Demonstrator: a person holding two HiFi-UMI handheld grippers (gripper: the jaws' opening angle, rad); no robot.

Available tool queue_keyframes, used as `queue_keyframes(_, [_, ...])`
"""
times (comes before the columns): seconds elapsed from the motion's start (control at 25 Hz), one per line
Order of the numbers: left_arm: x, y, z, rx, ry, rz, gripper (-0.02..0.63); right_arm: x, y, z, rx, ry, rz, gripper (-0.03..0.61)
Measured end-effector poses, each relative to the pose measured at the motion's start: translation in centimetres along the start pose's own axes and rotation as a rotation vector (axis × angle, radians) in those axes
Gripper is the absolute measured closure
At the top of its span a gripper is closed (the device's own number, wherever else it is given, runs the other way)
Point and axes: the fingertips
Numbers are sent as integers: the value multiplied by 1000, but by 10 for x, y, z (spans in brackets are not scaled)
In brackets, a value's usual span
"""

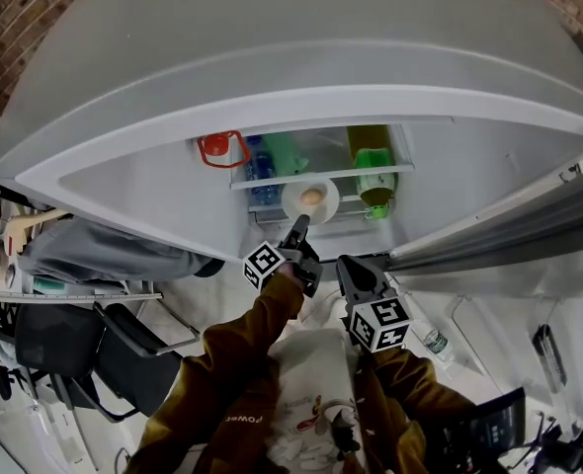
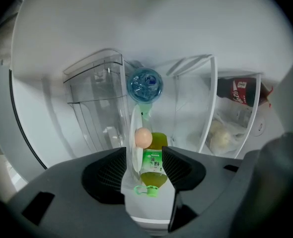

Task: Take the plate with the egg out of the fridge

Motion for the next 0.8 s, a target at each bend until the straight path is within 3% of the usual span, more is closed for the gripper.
queue_keyframes(0.8, [-11, 15, 5, -6, -13, 24, 387, 10, -3, -1, 1, 14, -20, 572])
Point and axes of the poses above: the fingertips, and each gripper's own axes: y forward along the fingers, x to its right, z out of its top, and after that the axes turned 9 degrees about -x, right-handed
